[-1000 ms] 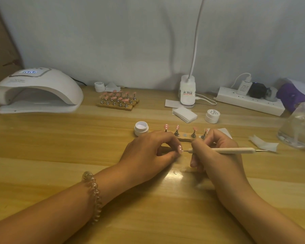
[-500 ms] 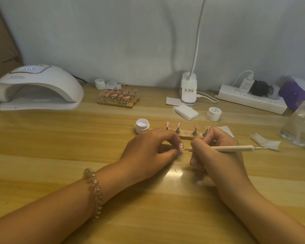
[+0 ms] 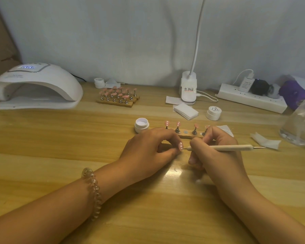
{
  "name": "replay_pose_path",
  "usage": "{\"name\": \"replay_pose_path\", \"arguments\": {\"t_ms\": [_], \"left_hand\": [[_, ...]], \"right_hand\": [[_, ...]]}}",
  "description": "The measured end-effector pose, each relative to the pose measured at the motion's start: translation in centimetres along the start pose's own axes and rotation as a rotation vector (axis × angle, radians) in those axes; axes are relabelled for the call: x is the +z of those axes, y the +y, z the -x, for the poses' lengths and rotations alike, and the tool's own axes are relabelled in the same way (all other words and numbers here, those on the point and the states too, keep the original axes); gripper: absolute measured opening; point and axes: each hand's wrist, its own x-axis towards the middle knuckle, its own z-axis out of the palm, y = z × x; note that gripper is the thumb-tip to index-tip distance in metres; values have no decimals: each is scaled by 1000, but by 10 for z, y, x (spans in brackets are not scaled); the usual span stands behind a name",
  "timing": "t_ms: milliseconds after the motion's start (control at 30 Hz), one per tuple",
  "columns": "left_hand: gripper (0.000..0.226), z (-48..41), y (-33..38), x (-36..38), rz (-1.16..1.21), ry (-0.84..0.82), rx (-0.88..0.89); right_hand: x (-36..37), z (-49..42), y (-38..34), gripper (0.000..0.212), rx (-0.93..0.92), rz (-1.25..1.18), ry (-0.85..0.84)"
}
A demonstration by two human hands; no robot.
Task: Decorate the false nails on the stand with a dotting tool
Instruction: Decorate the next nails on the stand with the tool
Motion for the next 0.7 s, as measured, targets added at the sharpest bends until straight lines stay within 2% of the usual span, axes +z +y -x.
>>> {"name": "replay_pose_path", "arguments": {"t_ms": [633, 700], "left_hand": [[8, 0, 0, 1, 0, 0, -8], [7, 0, 0, 1, -2, 0, -9]], "right_hand": [[0, 0, 0, 23, -2, -8, 0], [1, 1, -1, 17, 6, -2, -4]]}}
